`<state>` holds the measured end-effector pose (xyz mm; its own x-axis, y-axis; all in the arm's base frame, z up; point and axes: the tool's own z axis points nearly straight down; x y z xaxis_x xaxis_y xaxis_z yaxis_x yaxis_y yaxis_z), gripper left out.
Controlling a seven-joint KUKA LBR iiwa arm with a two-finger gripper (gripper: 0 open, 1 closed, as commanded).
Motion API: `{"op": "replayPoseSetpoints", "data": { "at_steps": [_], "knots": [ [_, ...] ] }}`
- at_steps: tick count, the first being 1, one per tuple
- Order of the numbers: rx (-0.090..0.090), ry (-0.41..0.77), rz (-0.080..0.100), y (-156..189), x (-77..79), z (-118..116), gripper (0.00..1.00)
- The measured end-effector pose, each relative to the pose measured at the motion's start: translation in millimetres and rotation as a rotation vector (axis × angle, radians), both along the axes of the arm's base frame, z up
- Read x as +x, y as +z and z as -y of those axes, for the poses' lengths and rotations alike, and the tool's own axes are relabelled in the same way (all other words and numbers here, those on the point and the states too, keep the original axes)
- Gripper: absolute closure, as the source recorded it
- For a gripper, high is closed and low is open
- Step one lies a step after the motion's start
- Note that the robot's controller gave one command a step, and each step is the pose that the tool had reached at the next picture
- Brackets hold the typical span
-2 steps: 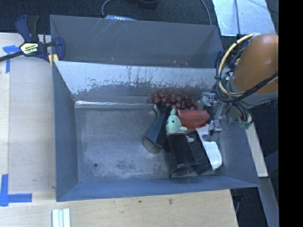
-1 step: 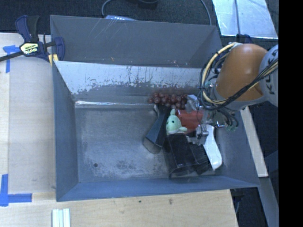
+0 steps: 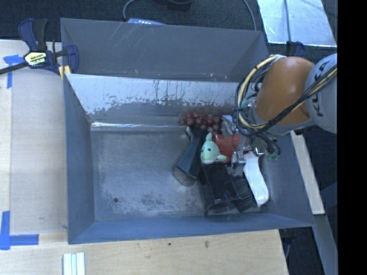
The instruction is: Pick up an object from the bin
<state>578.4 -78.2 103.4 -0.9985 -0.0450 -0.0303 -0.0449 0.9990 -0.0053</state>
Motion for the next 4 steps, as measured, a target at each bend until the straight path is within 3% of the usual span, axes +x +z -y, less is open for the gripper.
{"op": "replayPoseSetpoints", "data": {
  "at_steps": [1, 2, 3, 4],
  "knots": [
    [-0.012, 0.308, -0.001, -23, 28.4, 0, 1.00],
    [-0.012, 0.309, -0.001, -23, 28.4, 0, 1.00],
    [-0.011, 0.283, -0.006, 5, 27.5, -5, 1.00],
    [-0.010, 0.296, -0.003, 63, 28.0, -4, 1.00]
  ]
}}
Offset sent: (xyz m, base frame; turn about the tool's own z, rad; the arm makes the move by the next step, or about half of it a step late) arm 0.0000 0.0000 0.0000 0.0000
